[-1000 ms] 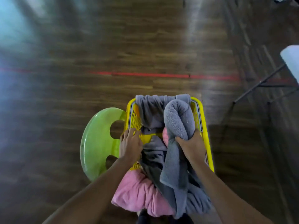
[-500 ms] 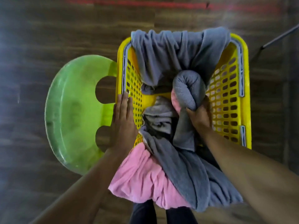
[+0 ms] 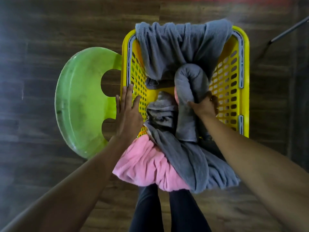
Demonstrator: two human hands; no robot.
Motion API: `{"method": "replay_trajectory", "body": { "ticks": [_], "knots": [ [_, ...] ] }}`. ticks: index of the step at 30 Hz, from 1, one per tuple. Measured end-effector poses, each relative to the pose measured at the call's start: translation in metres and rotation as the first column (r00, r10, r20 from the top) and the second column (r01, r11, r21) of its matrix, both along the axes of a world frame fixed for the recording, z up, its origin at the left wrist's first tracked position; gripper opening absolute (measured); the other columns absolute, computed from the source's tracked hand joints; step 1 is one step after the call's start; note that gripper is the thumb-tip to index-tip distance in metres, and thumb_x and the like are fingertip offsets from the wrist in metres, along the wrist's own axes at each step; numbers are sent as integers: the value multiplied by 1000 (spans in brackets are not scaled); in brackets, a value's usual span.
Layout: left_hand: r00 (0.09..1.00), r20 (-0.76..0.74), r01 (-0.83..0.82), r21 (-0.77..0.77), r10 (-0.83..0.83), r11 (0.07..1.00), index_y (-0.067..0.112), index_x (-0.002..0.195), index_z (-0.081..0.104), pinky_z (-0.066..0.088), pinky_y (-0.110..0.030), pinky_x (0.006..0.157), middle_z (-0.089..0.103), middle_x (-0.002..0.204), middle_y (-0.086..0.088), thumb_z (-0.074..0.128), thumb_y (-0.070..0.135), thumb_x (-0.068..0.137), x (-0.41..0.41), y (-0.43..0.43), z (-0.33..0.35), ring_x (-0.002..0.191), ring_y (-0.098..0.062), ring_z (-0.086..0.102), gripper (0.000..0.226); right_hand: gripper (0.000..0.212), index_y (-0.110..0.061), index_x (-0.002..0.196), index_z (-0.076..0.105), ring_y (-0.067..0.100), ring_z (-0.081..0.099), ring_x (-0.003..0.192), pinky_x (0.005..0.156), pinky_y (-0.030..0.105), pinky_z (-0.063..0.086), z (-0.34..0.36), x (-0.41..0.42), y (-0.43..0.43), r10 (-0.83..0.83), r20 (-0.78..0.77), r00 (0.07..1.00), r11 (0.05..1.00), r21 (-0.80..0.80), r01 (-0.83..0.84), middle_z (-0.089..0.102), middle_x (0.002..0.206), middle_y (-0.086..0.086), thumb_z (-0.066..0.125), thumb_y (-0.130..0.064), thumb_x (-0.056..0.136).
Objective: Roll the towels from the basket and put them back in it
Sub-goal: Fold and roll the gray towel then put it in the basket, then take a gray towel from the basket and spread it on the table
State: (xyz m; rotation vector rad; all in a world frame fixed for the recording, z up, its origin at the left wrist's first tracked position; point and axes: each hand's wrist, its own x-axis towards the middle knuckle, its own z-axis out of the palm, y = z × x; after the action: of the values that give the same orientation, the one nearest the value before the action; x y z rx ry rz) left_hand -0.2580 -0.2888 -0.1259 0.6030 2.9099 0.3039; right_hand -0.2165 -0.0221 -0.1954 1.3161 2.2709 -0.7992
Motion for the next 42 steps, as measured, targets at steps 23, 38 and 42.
{"method": "replay_trajectory", "body": {
  "ticks": [23,38,42],
  "knots": [
    [767,353,479,240,-536,844,10,129,58,30,-43,111,56,133,-9,53,12,87,167,24,71,122,-31,49,43,36,-22,101,66,12,68,89,75,33,55,128,246,-117,-301,-277,913,938,-256,232,72,95,-8,60,-43,73],
    [649,290,652,265,-704,710,15,123,62,39,-39,96,63,118,-7,45,18,97,127,54,84,110,-28,54,31,16,-30,64,65,14,60,74,74,35,48,146,241,-131,-643,-350,681,760,-403,510,66,68,-11,69,-24,78],
    [496,385,708,341,-779,619,16,121,66,42,-40,98,66,117,-8,46,14,93,127,85,83,111,-28,57,34,14,-19,69,66,13,50,62,62,29,38,162,244,-114,-649,-358,671,737,-515,438,58,62,0,68,-13,82]
  ]
}}
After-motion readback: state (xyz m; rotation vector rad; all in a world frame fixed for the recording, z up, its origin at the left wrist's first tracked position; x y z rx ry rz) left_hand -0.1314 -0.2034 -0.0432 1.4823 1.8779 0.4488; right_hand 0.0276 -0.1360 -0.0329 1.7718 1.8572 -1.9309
